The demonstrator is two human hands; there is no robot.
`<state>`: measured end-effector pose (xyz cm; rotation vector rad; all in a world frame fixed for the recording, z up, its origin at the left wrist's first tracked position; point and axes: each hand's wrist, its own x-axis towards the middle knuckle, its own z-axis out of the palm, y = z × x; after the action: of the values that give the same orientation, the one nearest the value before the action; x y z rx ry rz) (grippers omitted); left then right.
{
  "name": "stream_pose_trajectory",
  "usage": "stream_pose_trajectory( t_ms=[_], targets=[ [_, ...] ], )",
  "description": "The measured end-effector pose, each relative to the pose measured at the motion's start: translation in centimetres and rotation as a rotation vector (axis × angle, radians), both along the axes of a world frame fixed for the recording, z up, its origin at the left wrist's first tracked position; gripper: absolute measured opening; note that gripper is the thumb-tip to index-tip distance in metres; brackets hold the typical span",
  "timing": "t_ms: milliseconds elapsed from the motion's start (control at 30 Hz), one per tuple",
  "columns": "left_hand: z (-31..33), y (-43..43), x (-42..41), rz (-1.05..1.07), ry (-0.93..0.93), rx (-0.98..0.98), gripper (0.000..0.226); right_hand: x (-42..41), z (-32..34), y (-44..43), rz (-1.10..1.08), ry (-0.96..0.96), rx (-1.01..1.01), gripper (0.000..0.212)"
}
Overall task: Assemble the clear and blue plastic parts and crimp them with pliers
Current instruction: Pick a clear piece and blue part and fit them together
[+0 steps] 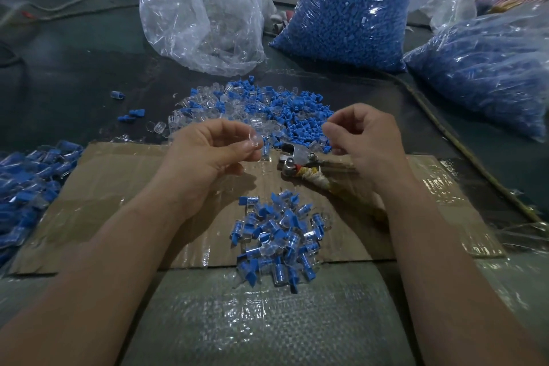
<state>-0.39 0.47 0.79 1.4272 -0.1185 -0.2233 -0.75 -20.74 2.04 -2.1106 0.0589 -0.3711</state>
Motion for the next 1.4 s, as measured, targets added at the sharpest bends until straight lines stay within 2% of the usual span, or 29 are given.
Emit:
stream_pose_trajectory(
  t_ms=[100, 200, 300, 433, 700, 933, 1100, 1233, 1400],
  targets=[
    [0.0, -0.1, -0.1, -0.009, 0.030, -0.016, 0.024, -1.0, 0.4, 2.0, 0.173, 0.002, 0.098, 0.022],
    [0.0, -0.3, -0.2, -0.019, 0.045, -0.049, 0.022, -1.7, 0.5, 3.4, 0.261, -0.008, 0.174, 0.017],
    [-0.2, -0.4, -0.2, -0.040, 0.027, -0.063, 0.017, -2.0, 0.4, 4.1, 0.292, -0.020, 0.246, 0.018],
    [-0.2, -0.5, 0.0, -0.056, -0.014, -0.038, 0.019, -2.1, 0.3, 4.4, 0.307, -0.005, 0.157, 0.023],
    [-0.2, -0.7, -0.2, -0.105, -0.034, -0.034, 0.023, -2.3, 0.6, 4.6, 0.325, -0.004, 0.158, 0.020],
    [-0.2, -0.5, 0.0, -0.127, 0.019, -0.138, 0.021, -2.2, 0.3, 4.4, 0.344, -0.016, 0.199, 0.022],
    [-0.1, -0.6, 0.0, -0.135, 0.035, -0.169, 0.019, -2.0, 0.1, 4.5, 0.404, 0.057, 0.197, 0.025],
    [0.1, -0.6, -0.1, -0.153, 0.062, -0.188, 0.020, -1.9, 0.1, 4.6, 0.446, 0.057, 0.255, 0.024],
    [0.4, -0.5, -0.3, -0.182, 0.084, -0.125, 0.018, -2.1, 0.0, 4.5, 0.495, 0.077, 0.368, 0.020]
  ],
)
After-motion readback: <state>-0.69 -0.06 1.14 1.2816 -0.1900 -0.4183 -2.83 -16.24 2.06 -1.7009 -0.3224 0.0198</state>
